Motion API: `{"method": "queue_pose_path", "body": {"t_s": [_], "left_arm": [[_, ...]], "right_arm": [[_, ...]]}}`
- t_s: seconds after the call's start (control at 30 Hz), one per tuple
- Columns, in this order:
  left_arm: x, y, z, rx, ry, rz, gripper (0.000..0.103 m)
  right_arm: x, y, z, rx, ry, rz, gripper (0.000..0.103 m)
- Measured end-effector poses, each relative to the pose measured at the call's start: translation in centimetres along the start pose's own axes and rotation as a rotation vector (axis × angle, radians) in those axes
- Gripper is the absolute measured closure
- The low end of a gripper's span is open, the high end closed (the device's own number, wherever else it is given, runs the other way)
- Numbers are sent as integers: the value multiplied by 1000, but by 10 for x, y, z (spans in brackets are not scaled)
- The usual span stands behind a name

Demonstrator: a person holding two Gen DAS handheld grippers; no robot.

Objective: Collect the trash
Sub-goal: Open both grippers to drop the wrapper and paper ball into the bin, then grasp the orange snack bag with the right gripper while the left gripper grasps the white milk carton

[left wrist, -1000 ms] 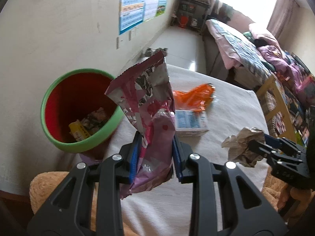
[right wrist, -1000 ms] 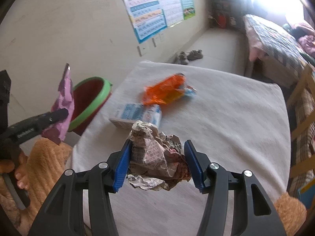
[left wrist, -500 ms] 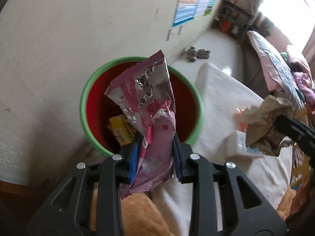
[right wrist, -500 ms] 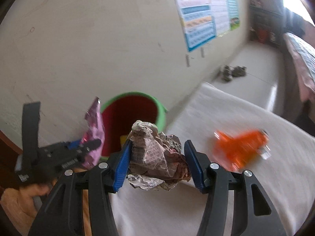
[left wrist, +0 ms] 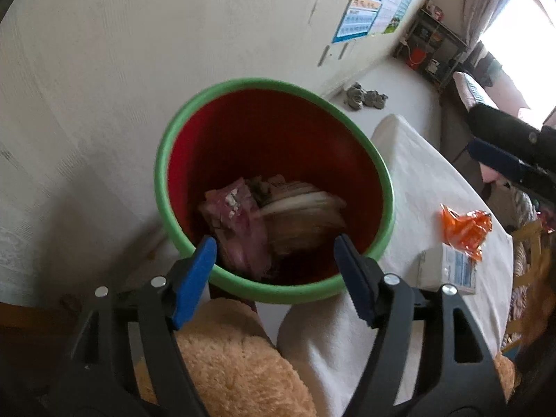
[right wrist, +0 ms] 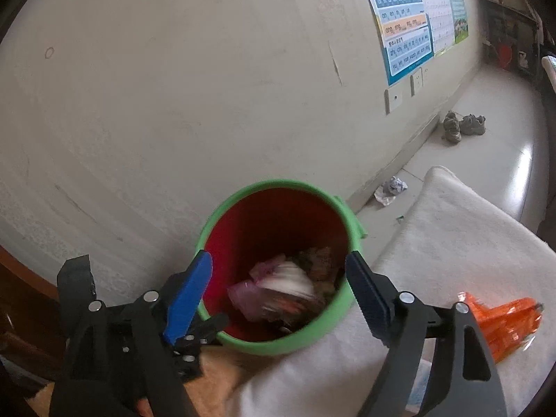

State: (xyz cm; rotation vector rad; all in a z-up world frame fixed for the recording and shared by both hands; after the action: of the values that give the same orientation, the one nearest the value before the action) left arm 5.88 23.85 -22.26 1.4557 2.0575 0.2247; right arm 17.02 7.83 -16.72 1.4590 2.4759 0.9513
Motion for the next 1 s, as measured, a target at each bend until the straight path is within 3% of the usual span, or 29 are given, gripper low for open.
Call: {"method": "queue_pose_path", "body": {"t_s": [0.17,0.3,0.47,0.53,0.67,0.8,0.9,1.0], "left_arm": [[-7,-8,8,36,-57,24,32],[-7,-8,15,57,-78,15,32],[-6,-9,24,76,-95,-7,32],[-5,-9,25,80,-100,-12,32],[-5,-9,28,89,-107,-17,32],[-7,-10,29,94,-95,-2,32],[-12,-10,27,83,-85,24,32],[-19,-10,24,62,-70,73,32]], "right_arm": [[-76,-3,-8,130,-199,-217,22],[-128,-28,-6,298,-402,-535,18],[-146,-79,21,467,-523,-912,18],[-150,-97,34,514,-543,-997,18],[-155,-118,55,546,-554,-1078,19],[-153,-127,60,530,-551,-1076,37],[-153,-125,47,493,-505,-998,44],[-158,-120,20,417,-454,-815,46]]}}
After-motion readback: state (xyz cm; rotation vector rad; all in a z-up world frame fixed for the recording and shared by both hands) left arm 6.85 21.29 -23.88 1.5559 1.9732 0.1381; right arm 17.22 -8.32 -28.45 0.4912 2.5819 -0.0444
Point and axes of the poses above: each gripper's, at about its wrist camera, not at the fingertips, and z roughly the way its jaws point, x to its left, y to its top, the point moved 6 cm from there along z, roughly the way its jaws point, and after that the axes turned 11 degrees about -y, right-handed, at the moved point
